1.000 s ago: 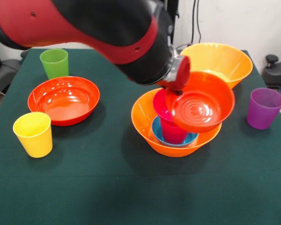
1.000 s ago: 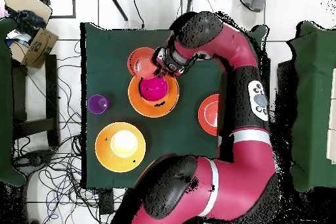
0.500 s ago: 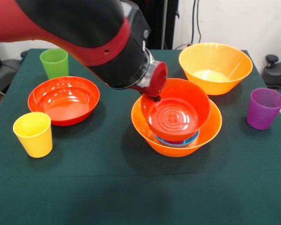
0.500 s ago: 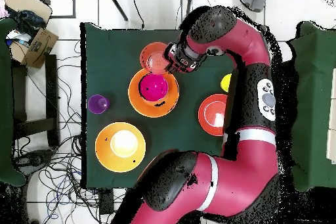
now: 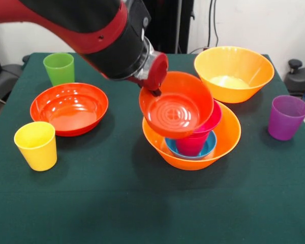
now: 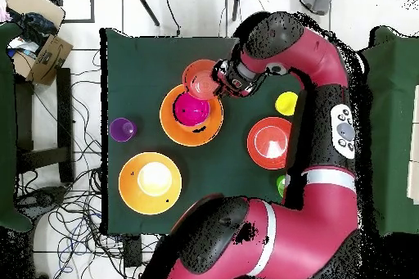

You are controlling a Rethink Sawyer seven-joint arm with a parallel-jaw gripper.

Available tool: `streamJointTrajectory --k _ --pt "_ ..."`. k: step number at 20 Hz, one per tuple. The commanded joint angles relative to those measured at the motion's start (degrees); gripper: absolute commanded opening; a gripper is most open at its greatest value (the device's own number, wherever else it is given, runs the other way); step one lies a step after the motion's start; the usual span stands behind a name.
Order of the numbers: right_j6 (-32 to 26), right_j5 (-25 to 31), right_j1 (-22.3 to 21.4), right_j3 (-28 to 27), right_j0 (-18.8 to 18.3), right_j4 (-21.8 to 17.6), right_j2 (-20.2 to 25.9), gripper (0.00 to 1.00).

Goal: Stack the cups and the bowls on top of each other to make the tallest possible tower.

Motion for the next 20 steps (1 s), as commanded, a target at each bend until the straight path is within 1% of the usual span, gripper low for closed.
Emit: streamJointTrajectory --k 1,4,6,7,11,14,20 --pt "2.3 -4.8 -4.5 10.3 -0.3 -0.9 -0.1 0.00" --pt "1.3 -6.5 -5.5 13.0 -0.6 -0.8 -0.2 0.00" --pt "1.2 -6.6 -5.6 13.2 -0.3 -0.7 0.0 0.00" --pt "2.2 -4.1 -2.6 7.5 0.5 -1.2 0.7 0.00" --pt "1.8 -5.2 -2.6 8.1 0.6 -1.4 0.7 0.00" --pt "1.6 -7.4 -2.6 8.9 0.6 -1.7 0.5 0.00" --pt "1.3 -9.5 -1.5 7.6 0.6 -2.1 0.6 0.00"
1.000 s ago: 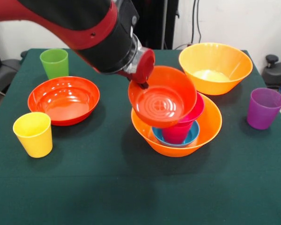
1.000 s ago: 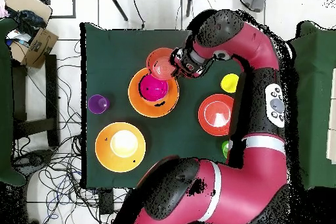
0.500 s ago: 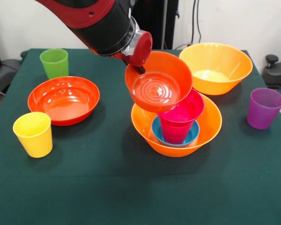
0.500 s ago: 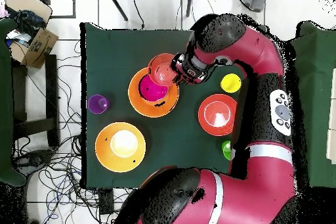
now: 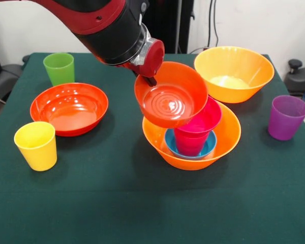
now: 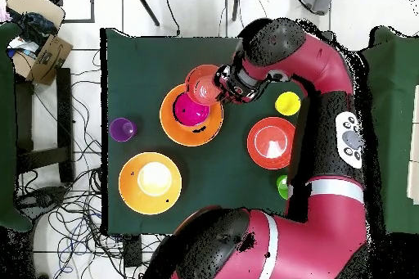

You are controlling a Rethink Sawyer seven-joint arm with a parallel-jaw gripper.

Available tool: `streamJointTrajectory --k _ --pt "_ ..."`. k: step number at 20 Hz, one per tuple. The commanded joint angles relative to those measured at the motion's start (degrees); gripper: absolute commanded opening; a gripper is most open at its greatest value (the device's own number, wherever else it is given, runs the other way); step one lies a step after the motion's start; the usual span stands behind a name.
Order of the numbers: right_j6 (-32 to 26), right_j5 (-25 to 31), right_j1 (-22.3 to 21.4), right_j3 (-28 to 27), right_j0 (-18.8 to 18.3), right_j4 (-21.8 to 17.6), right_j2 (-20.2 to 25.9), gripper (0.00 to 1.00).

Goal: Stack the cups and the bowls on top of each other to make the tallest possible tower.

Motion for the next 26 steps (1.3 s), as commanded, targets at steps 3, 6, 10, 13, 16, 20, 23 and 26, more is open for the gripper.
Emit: streamJointTrajectory --k 3,6,10,13,16,20,23,26 --pt "1.0 -6.5 1.9 2.9 0.7 -2.1 2.2 0.00" --pt "1.0 -6.8 1.7 3.4 0.7 -1.8 2.2 0.00" --pt "0.9 -8.1 0.7 5.7 0.7 -1.3 2.3 0.00" --pt "0.8 -9.3 -0.3 7.8 0.7 -1.0 2.4 0.00" --pt "0.5 -10.1 -0.9 9.3 0.6 -0.9 2.5 0.00" --pt "0.3 -10.6 -1.4 10.3 0.3 -0.9 2.5 0.00" --pt "0.3 -10.8 -1.5 10.8 0.3 -0.9 2.5 0.00" --pt "0.5 -10.6 -1.4 10.6 0.3 -0.8 2.6 0.00"
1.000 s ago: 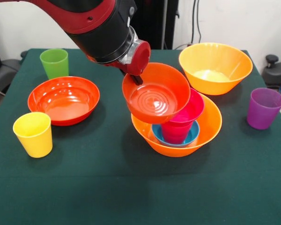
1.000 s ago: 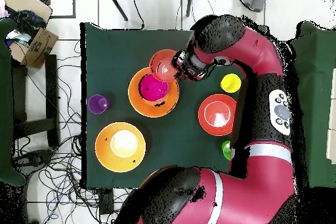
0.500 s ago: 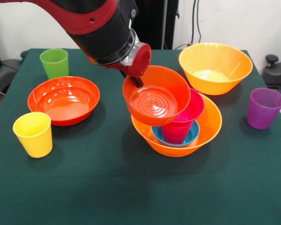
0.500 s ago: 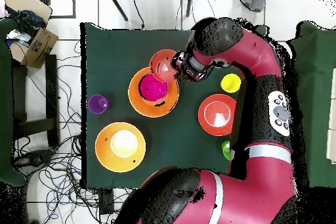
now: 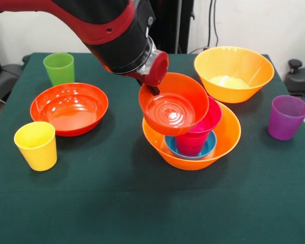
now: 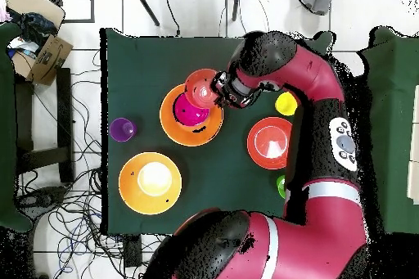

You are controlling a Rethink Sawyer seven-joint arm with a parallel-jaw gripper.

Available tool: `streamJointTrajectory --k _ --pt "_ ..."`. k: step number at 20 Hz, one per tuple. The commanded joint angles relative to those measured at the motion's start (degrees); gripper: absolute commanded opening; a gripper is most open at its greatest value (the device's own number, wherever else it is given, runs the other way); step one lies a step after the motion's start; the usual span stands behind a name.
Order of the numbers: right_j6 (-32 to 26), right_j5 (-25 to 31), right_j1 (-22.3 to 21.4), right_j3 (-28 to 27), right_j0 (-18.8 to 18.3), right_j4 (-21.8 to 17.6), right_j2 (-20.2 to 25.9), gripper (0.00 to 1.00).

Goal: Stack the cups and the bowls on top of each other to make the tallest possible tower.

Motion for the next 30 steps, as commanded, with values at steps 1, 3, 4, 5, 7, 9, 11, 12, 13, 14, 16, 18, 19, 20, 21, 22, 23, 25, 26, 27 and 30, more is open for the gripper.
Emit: streamJointTrajectory --k 1,3,4,5,7,9,11,12,13,14,16,18,19,20,21,22,23,25,26,27,30 --pt "0.6 -3.8 -0.6 5.1 0.3 -0.8 2.7 0.00" --pt "0.7 -3.6 -0.6 4.9 0.2 -0.8 2.6 0.00" --pt "0.6 -3.5 -0.6 4.9 0.2 -0.8 2.6 0.00" --pt "0.5 -3.2 -0.3 4.4 0.0 -0.9 2.7 0.00" --pt "0.4 -2.9 -0.1 4.0 -0.1 -0.9 2.7 0.00" --pt "0.4 -2.8 0.0 3.6 -0.2 -1.0 2.6 0.00" --pt "0.4 -2.8 0.1 3.5 -0.2 -1.0 2.6 0.00" --pt "0.3 -2.8 0.2 3.5 -0.3 -1.0 2.7 0.00" --pt "0.2 -2.4 0.4 2.9 -0.5 -1.1 2.6 0.00" --pt "0.2 -2.4 0.5 2.8 -0.5 -1.1 2.6 0.00" --pt "0.2 -2.2 0.6 2.6 -0.6 -1.1 2.6 0.00" --pt "0.2 -1.8 0.8 2.0 -0.5 -1.3 2.6 0.00" --pt "0.2 -1.7 0.9 1.9 -0.5 -1.3 2.6 0.00" --pt "0.1 -1.6 0.9 1.7 -0.6 -1.4 2.6 0.00" --pt "0.1 -1.2 1.1 1.3 -0.6 -1.5 2.6 0.00" --pt "0.1 -1.1 1.1 1.3 -0.6 -1.4 2.6 0.00" --pt "0.1 -1.0 1.0 1.3 -0.6 -1.4 2.6 0.00" --pt "0.1 -0.9 1.1 1.2 -0.6 -1.4 2.7 0.00" --pt "0.2 -0.9 0.8 1.7 -0.5 -1.3 2.7 0.00" --pt "0.2 -0.7 0.7 1.7 -0.5 -1.2 2.7 0.00" --pt "0.5 -0.3 0.6 1.6 -0.3 -1.2 2.7 0.00"
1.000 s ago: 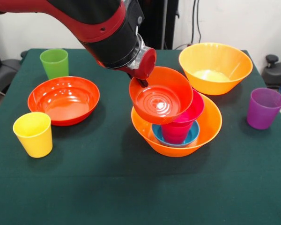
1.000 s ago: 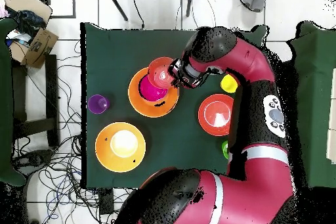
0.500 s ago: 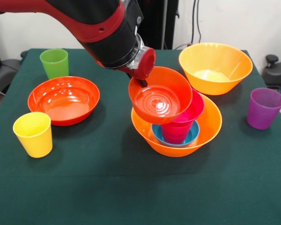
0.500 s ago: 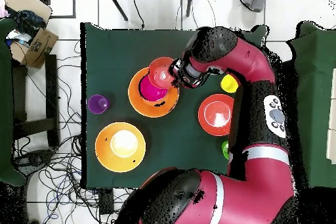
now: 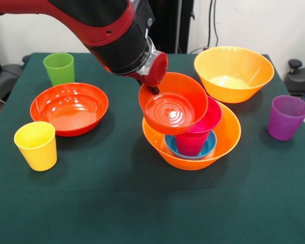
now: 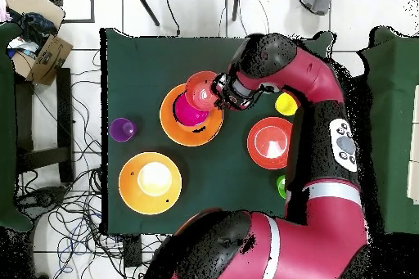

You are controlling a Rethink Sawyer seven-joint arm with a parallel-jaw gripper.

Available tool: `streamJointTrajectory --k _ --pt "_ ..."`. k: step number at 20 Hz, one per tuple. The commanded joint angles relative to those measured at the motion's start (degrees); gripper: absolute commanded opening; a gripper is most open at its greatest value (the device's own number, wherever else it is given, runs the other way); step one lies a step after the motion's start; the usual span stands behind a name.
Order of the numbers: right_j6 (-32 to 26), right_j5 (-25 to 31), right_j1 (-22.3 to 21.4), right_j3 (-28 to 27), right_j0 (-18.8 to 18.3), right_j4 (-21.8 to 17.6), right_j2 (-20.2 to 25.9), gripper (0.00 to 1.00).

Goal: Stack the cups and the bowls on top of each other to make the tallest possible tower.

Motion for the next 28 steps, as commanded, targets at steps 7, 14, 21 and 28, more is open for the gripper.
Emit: streamJointTrajectory --k 7,14,21,28 --pt "1.5 0.5 1.1 -0.5 0.4 -1.5 2.4 0.00" --pt "2.0 -0.6 0.6 0.7 0.9 -0.6 2.9 0.00" --pt "2.3 -2.1 -1.0 3.7 1.0 0.1 2.9 0.00" --pt "3.6 -1.7 -1.6 4.0 1.5 0.4 2.5 0.00"
